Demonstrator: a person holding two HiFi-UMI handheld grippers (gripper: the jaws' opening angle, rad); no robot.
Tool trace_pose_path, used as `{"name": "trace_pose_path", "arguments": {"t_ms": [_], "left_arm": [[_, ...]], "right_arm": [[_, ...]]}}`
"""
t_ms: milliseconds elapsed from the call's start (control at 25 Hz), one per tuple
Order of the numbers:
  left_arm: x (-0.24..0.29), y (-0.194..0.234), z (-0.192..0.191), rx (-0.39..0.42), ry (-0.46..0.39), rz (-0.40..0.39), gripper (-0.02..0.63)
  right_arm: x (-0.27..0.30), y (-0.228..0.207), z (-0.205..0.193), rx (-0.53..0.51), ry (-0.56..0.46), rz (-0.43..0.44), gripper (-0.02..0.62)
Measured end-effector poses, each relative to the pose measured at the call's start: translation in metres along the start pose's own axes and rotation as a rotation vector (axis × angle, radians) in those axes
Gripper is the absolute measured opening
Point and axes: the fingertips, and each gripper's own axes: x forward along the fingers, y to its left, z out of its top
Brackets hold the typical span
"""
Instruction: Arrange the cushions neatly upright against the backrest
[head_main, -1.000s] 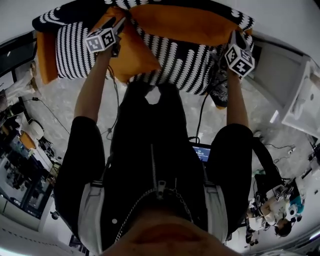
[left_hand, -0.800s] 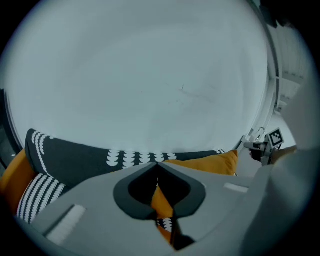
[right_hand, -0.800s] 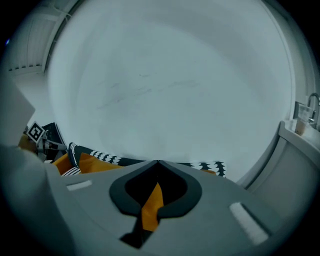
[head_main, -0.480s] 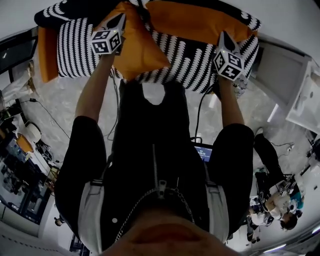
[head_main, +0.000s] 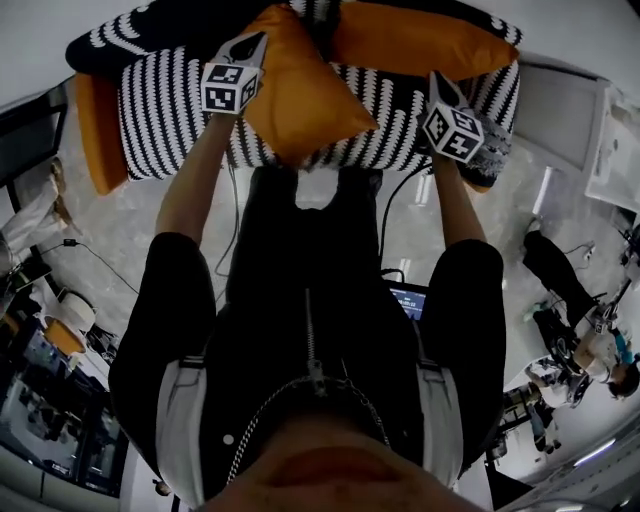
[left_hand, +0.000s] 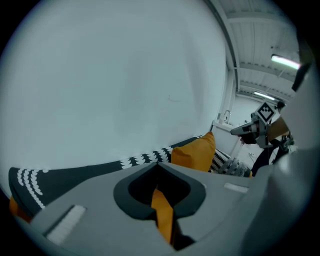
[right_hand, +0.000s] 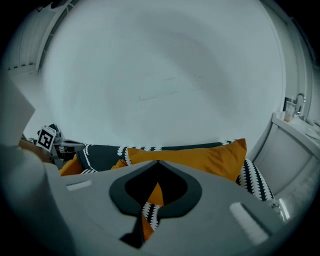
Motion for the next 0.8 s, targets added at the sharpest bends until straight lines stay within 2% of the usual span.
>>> {"name": "trace_pose_path", "arguments": {"t_ms": [120, 280, 440, 520, 680, 800], "left_arm": [[-0.012, 0.017, -0.008, 0.054, 0.015, -0.042, 0.011], [-0.004, 0.031, -0.016, 0.105, 0.050, -0.077, 0.011], [0.032, 0.026, -0.024, 0.183, 0.074, -0.129, 0.011], [0.049, 0.032, -0.030, 0.197, 0.095, -0.149, 0.011], [0.084, 0.052, -0.036, 0.218, 0.141, -0.158, 0.011], [0.104, 0.077, -0.045, 0.220, 0.180, -0.134, 0.011]], "right_arm": [[-0.007, 0.030, -0.011, 0.058, -0.005, -0.047, 0.003], [-0.012, 0.058, -0.029, 0.115, -0.005, -0.090, 0.003], [-0.018, 0.059, -0.069, 0.205, 0.018, -0.156, 0.003], [-0.014, 0.059, -0.092, 0.268, 0.052, -0.197, 0.003], [0.007, 0.045, -0.138, 0.417, 0.089, -0.312, 0.003], [0.027, 0.039, -0.174, 0.551, 0.099, -0.391, 0.003]]}}
